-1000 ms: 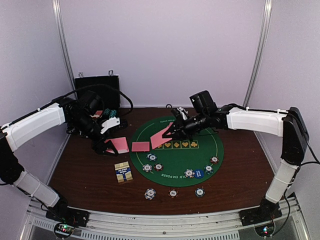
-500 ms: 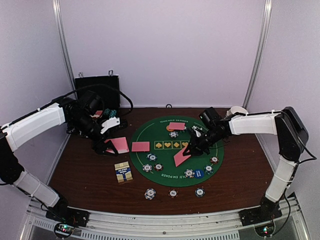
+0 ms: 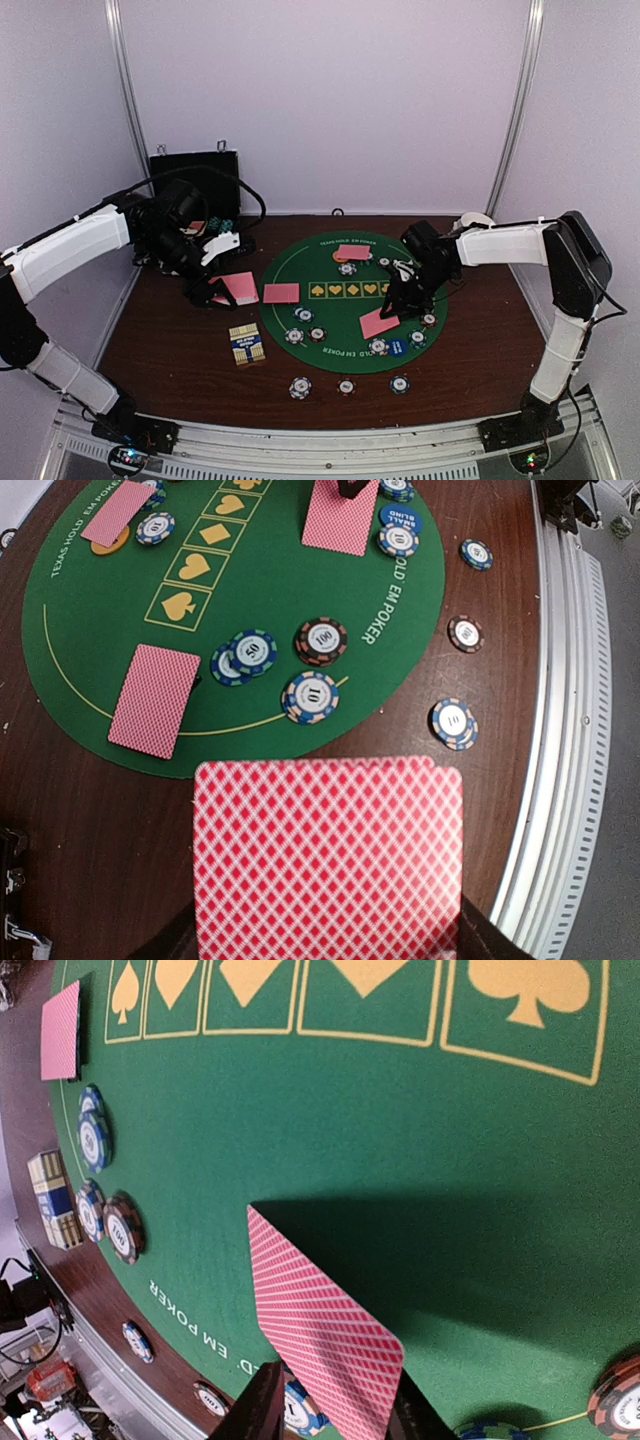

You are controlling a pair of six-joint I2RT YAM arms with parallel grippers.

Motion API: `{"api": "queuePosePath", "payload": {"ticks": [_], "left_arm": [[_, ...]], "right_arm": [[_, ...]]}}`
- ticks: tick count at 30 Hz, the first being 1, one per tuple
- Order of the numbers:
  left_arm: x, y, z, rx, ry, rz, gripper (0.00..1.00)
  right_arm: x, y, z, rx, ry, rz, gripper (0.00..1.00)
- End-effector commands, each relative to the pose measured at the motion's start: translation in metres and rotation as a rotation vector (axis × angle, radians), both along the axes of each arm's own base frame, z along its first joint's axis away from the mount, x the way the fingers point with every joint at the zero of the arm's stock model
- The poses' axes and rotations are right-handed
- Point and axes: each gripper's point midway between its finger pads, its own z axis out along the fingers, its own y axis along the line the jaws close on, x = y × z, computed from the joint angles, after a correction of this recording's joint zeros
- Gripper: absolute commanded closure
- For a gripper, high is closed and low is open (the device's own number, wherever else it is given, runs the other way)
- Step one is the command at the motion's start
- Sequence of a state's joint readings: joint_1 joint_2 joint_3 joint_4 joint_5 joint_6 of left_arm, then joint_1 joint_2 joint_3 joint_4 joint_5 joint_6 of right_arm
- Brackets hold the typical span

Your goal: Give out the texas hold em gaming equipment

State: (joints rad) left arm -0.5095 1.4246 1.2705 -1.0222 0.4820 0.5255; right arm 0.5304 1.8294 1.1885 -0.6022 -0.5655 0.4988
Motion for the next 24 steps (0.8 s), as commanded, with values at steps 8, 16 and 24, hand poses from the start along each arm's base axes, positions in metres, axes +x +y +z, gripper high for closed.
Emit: {"api": "queuePosePath", "payload": {"ticks": [8,16,24], "left_arm": [[0.003,-0.005,0.018,-0.049,-0.034,-0.015,1.0],[0.002,-0.004,0.018,-0.047,-0.036,-0.015,1.0],[0.002,-0.004,0.018,-0.048,-0.036,-0.014,1.0]], "right_arm": [[0.024,0.001,0.058,-0.102,-0.197,0.019,0.22],[0.009,0.094,0.136,0.276,-0.256,0.025,0.03],[-0.024,0.186,0.172,0.594,-0.169,0.069,0.03]]}}
